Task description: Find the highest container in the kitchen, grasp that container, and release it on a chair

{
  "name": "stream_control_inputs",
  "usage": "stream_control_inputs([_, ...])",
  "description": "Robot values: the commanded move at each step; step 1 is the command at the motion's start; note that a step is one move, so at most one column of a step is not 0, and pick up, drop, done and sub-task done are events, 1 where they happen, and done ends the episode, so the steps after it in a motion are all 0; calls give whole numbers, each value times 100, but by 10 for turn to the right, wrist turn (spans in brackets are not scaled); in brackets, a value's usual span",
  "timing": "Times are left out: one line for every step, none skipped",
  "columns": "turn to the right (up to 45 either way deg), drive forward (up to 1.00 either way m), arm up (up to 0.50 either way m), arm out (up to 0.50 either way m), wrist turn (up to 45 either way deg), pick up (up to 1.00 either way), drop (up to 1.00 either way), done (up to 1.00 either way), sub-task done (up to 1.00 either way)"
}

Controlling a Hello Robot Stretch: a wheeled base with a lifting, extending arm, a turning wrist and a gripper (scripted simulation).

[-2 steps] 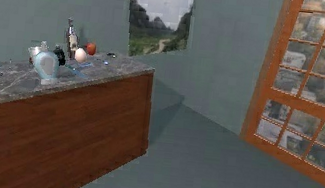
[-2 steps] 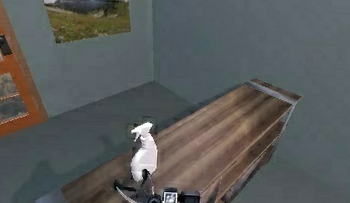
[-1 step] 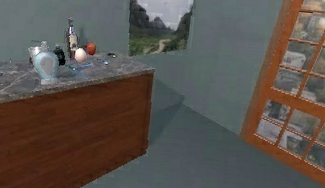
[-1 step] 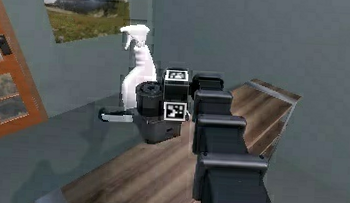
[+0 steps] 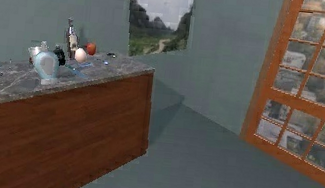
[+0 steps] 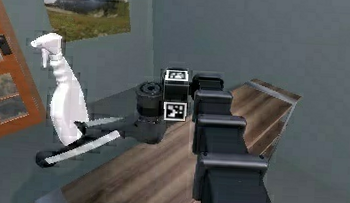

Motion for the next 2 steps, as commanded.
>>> stream_control_inputs([0,0,0,0,-450,0,0,0,0])
stream_control_inputs([0,0,0,0,-90,0,0,0,0])
